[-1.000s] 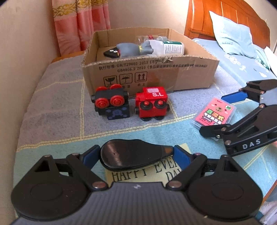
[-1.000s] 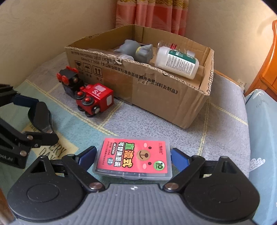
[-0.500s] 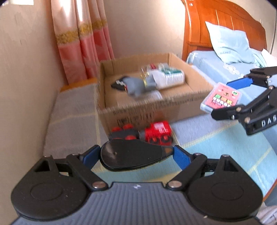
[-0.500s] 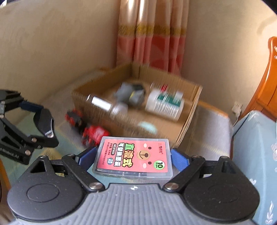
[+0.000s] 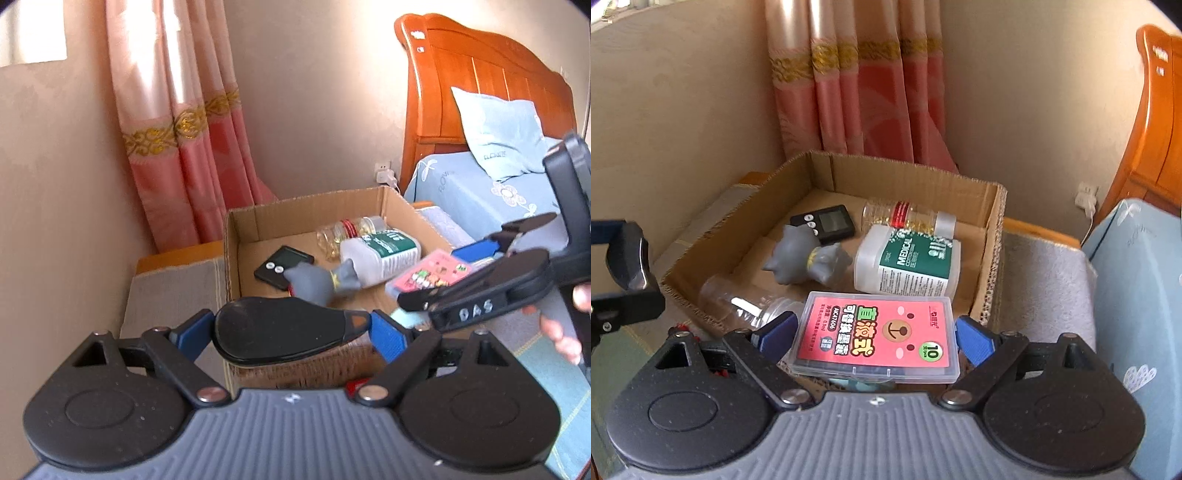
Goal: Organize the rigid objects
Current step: 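Carry the black object and pink card box into the box and open both tools, then withdraw both tools from the box toward the two toy train cars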
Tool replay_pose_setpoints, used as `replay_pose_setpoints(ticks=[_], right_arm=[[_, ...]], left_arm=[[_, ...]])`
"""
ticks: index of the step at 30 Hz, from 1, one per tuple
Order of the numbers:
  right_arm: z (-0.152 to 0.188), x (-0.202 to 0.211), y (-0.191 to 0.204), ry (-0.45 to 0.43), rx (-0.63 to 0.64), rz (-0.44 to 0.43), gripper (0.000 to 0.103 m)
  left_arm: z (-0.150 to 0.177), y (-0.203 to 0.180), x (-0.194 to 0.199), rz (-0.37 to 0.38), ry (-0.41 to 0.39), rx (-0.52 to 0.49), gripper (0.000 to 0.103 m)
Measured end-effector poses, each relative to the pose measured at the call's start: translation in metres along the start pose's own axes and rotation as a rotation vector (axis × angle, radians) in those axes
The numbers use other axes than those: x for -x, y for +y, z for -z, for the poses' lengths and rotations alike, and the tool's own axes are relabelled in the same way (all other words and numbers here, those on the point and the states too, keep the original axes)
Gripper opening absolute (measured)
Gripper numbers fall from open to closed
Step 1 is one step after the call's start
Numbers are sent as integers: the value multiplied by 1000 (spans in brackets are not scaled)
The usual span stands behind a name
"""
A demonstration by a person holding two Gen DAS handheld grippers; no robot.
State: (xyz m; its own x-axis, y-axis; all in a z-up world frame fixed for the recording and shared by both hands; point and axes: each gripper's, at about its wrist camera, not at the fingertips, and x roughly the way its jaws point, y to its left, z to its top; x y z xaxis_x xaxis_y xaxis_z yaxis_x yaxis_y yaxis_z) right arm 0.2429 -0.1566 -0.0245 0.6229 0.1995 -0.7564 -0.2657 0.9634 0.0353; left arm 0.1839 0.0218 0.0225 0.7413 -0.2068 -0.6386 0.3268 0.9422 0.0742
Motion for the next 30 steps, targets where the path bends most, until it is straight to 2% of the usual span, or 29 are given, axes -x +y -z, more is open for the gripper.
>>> replay_pose_setpoints(ticks=[4, 6, 11, 19, 22, 27, 30], right_arm=[[-2, -10, 6, 1, 16, 42, 95], [-4, -8, 7, -3, 12, 39, 103], [-7, 1, 6, -14, -8, 31, 103], [4, 16, 3, -13, -9, 66, 103], [10, 22, 1, -9, -18, 72, 103], [16, 37, 2, -28, -20, 73, 103], [18, 46, 5, -40, -23, 62, 103]], left_arm=[[-12, 2, -12, 0, 12, 1, 89], [-16, 2, -16, -4, 12, -11, 89], [-40, 1, -36, -10, 21, -27, 89], [-79, 1, -102, 21, 66, 24, 89], [-87, -2, -116, 0, 41, 22, 96], [-91, -4, -105, -29, 26, -23, 98], [-86, 1, -87, -24, 23, -3, 99]])
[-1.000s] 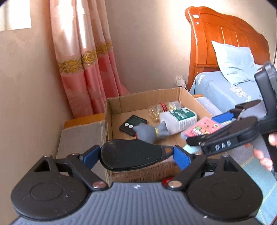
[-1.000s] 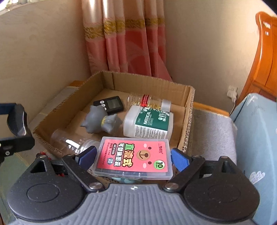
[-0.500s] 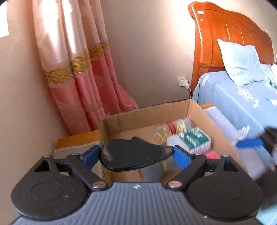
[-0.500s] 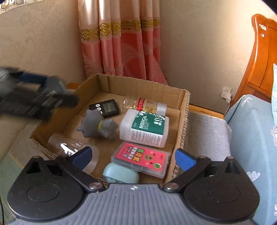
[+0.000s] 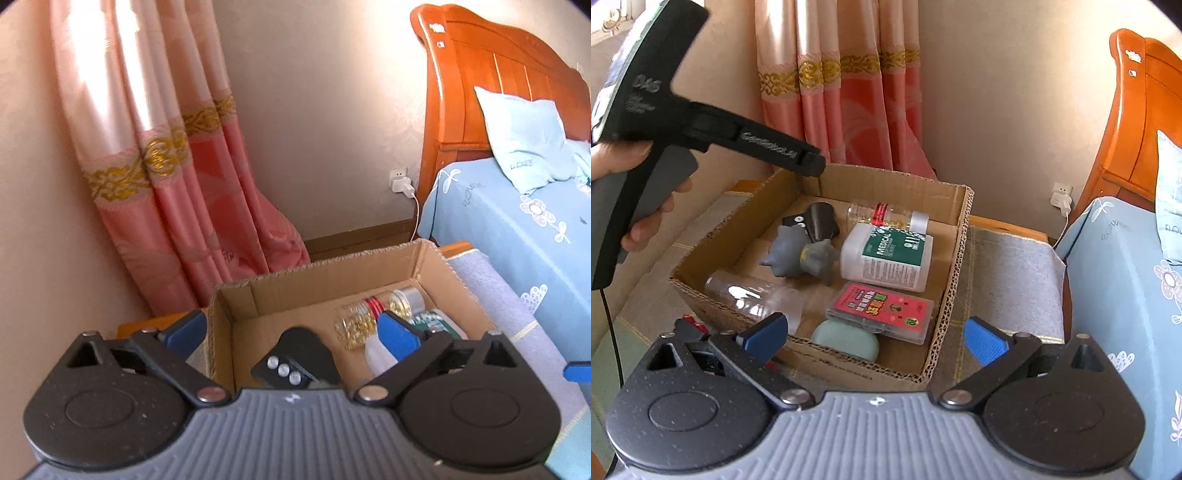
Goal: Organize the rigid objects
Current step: 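Withdraw both tools from the box toward the two toy train cars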
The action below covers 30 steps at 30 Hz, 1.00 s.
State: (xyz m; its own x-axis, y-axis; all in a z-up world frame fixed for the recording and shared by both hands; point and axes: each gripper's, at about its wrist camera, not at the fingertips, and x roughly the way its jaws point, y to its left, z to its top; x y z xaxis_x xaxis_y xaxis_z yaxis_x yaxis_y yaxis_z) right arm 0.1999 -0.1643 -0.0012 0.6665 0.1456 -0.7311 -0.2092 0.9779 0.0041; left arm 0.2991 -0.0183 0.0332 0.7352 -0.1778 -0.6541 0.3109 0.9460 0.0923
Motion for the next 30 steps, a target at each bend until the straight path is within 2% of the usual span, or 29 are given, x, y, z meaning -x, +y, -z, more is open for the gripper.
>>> replay_pose_setpoints(ticks=[3, 7, 17, 23, 30], right_arm=[[4, 7, 7, -6, 6, -6, 103], [17, 9, 17, 13, -3, -39, 103], [42, -23, 55, 116, -43, -89, 103], [44, -47, 73, 137, -118, -87, 103], [50, -65, 84, 150, -220, -50, 103]], left_arm=[[16, 6, 23, 8, -5, 6, 101], [48, 12, 50, -49, -3, -2, 102], [137, 42, 98, -199, -6, 119, 102], [164, 60, 101, -204, 30, 187, 102], [176, 65, 95, -190, 45, 181, 102]])
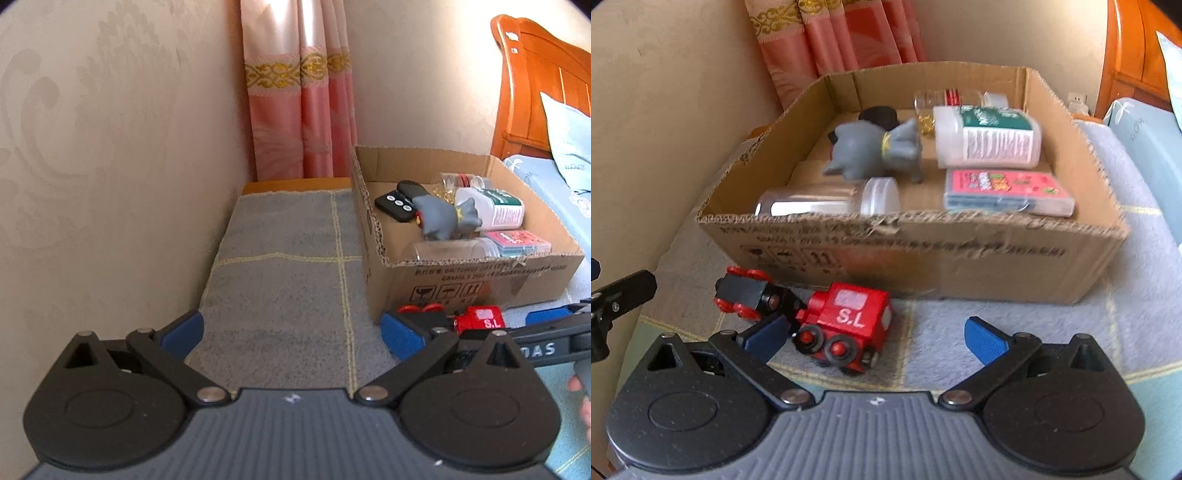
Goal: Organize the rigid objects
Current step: 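Withdraw both tools from the box toward the two toy train cars, then grasp the black red-wheeled train car with the left tool while the right tool grasps the red S.L train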
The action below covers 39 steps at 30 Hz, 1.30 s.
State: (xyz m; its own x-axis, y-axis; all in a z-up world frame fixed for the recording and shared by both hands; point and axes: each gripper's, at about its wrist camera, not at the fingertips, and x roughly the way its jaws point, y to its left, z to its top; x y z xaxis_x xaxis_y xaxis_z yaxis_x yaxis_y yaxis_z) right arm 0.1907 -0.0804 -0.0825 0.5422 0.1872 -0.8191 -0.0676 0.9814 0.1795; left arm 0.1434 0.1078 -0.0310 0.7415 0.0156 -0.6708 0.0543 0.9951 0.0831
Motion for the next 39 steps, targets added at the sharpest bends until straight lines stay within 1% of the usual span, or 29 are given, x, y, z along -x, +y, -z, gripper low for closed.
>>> replay_pose_setpoints(ticks=[4, 8, 11, 13, 18, 21, 25, 28, 30, 32, 37, 39], right_arm=[[4, -7, 8, -3, 9, 40, 103], [5, -4, 5, -18, 10, 57, 103], [8, 3, -7, -36, 10, 103, 103], [10, 6, -18, -37, -7, 118, 103], [15, 14, -47, -46, -40, 174, 103], [18, 15, -54, -45, -2, 204, 103], [24, 17, -47, -35, 110, 145, 103], [30, 13, -42, -12, 154, 142, 103], [34, 13, -40, -32, 176, 146, 103], [34, 14, -40, -30, 182, 137, 103], [33, 14, -42, -36, 207, 116, 103], [36, 16, -43, -46, 214, 111, 103]], left_arm=[[3, 0, -2, 18, 8, 2, 102], [5, -1, -5, 36, 20, 5, 102], [6, -5, -7, 50, 27, 0, 102], [7, -9, -8, 67, 30, -5, 102], [7, -22, -10, 124, 33, -20, 102], [8, -29, -10, 168, 42, -22, 102], [13, -39, -15, 213, 72, -21, 102], [17, -48, -24, 220, 98, -23, 102], [20, -52, -31, 224, 103, -7, 102], [23, -55, -37, 231, 106, 11, 101], [26, -61, -47, 223, 96, 44, 97], [27, -64, -51, 223, 98, 47, 91]])
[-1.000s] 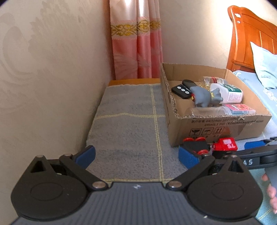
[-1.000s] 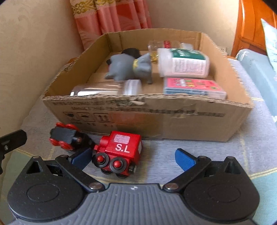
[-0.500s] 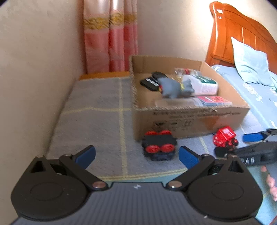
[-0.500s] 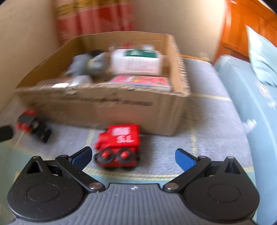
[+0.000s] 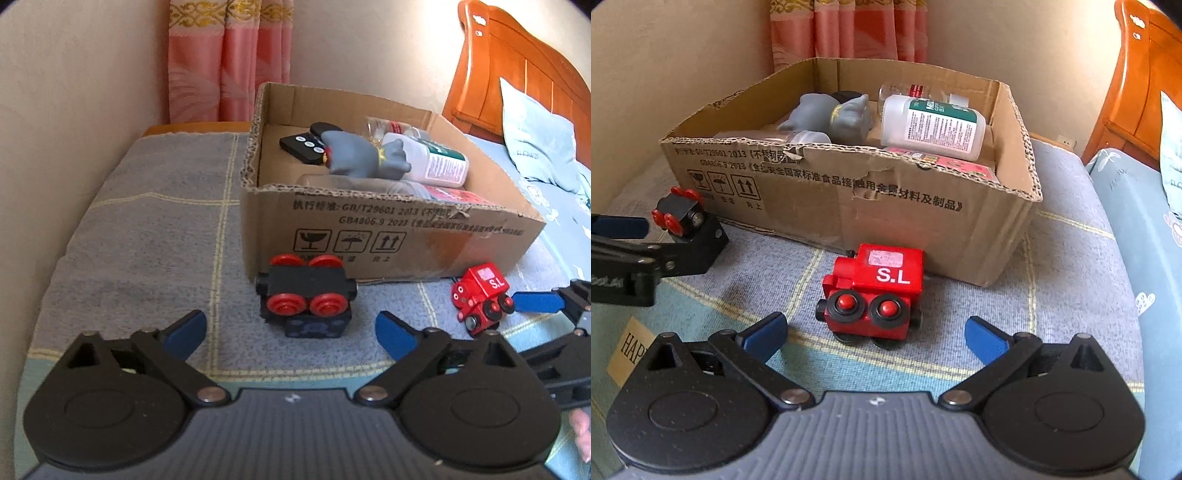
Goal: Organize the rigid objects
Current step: 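Grasp the black red-wheeled train car with the left tool while the right tool grasps the red S.L train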
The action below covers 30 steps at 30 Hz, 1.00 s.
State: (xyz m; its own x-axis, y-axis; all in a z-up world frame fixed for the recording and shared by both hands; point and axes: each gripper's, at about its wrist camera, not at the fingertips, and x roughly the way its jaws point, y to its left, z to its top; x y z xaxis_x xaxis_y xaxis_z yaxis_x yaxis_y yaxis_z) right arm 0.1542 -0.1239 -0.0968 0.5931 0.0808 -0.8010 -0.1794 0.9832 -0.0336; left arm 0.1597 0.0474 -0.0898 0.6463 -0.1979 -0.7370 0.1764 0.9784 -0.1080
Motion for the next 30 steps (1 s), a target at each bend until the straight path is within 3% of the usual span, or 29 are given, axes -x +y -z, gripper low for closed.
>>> replay_pose_setpoints(ticks=[2, 9, 12, 23, 30], right_arm=[[1, 0, 0, -8, 5, -4, 103], [7, 2, -4, -34, 19, -18, 103], [10, 3, -4, -43, 20, -19, 103], [-2, -6, 1, -54, 22, -4, 103], [-10, -7, 4, -78, 25, 9, 89]], left_arm=[[0, -1, -4, -2, 6, -1, 79], [-2, -6, -7, -15, -7, -13, 65], [-2, -9, -7, -15, -14, -25, 54], [-4, -6, -8, -6, -22, -5, 52], [-6, -4, -6, -2, -29, -8, 52]])
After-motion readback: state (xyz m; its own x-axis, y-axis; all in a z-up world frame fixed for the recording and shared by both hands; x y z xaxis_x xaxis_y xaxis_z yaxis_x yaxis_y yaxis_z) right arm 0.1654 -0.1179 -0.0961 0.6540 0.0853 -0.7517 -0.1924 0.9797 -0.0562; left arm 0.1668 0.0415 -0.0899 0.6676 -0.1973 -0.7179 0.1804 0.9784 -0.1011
